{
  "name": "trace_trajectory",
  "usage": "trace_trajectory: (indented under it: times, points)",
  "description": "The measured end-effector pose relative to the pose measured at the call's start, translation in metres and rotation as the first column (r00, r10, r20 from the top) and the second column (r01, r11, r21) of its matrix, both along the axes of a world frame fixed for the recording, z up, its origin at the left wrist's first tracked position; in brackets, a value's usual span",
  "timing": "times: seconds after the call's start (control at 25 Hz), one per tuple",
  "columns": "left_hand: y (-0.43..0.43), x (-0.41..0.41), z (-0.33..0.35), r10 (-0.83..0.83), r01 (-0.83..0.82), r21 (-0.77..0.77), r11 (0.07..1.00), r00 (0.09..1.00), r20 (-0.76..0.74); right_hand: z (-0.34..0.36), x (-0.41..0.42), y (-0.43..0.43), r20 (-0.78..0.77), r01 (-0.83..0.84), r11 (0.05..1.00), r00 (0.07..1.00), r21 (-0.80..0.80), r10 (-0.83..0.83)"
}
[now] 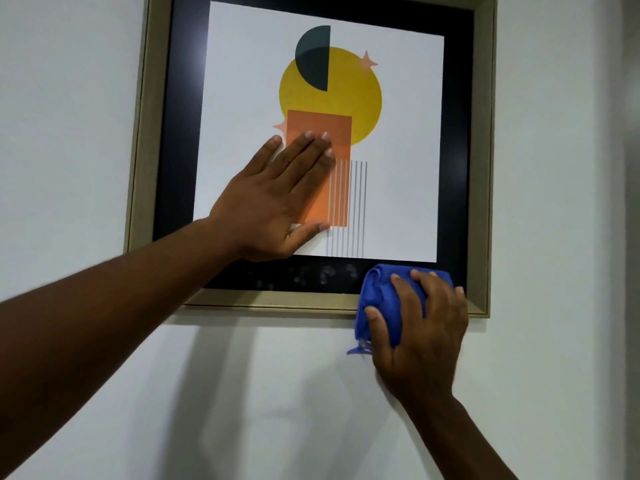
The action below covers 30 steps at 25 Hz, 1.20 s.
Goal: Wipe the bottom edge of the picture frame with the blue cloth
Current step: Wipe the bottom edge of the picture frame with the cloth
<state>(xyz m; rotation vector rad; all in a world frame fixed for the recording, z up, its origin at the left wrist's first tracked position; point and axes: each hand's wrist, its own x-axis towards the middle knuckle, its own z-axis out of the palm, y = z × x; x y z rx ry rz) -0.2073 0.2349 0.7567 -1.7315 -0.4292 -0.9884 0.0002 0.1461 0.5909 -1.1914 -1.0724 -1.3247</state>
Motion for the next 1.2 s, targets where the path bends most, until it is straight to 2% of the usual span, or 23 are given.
trace_trajectory:
  times: [0.08, 0.16, 0.24, 0.36, 0.48, 0.52, 0.64, 0.8, 0.92, 1.08, 1.2]
  points:
    - [0.001, -0.003, 0.013, -0.024, 0.026, -0.036, 0.999, 0.998, 0.058, 0.005, -0.006, 0.003, -0.061, -0.029, 0.999, 0.998, 0.044, 0.031]
    - [0.002, -0.004, 0.02, -0.031, 0.035, -0.044, 0.998, 0.995, 0.093, 0.001, -0.013, 0.005, -0.029, -0.045, 0.999, 0.999, 0.027, 0.046]
    - [0.004, -0.002, 0.02, -0.026, 0.028, -0.027, 0.999, 0.996, 0.085, -0.001, -0.017, 0.006, -0.023, -0.056, 0.998, 0.998, 0.028, 0.057]
    - [0.005, -0.002, 0.019, -0.029, 0.031, -0.026, 0.999, 0.997, 0.068, 0.008, -0.027, 0.01, -0.13, -0.054, 0.996, 0.989, 0.077, 0.064]
    - [0.006, -0.008, 0.017, -0.036, 0.036, -0.002, 0.999, 0.999, 0.035, -0.001, -0.026, 0.01, -0.014, -0.041, 0.999, 0.999, 0.001, 0.041]
    - [0.007, -0.011, 0.016, -0.032, 0.031, 0.005, 0.999, 0.999, 0.018, -0.001, -0.025, 0.01, -0.009, -0.041, 0.999, 0.999, -0.003, 0.041]
    - [0.007, -0.015, 0.015, -0.036, 0.036, 0.002, 0.999, 0.999, -0.011, 0.01, -0.036, 0.013, -0.137, -0.043, 0.998, 0.989, 0.056, 0.05]
    - [0.009, -0.021, 0.014, -0.028, 0.029, 0.008, 1.0, 0.999, -0.036, 0.001, -0.044, 0.015, -0.052, -0.042, 0.999, 0.998, 0.004, 0.042]
    - [0.01, -0.024, 0.013, -0.026, 0.026, 0.006, 1.0, 0.999, -0.046, 0.009, -0.055, 0.019, -0.169, -0.047, 0.997, 0.984, 0.058, 0.057]
    - [0.011, -0.03, 0.01, -0.03, 0.03, -0.001, 1.0, 0.998, -0.054, 0.0, -0.068, 0.022, -0.09, -0.046, 0.999, 0.995, 0.003, 0.046]
    - [0.015, -0.037, 0.007, -0.03, 0.03, 0.008, 1.0, 0.998, -0.064, 0.01, -0.085, 0.027, -0.252, -0.071, 0.994, 0.964, 0.084, 0.09]
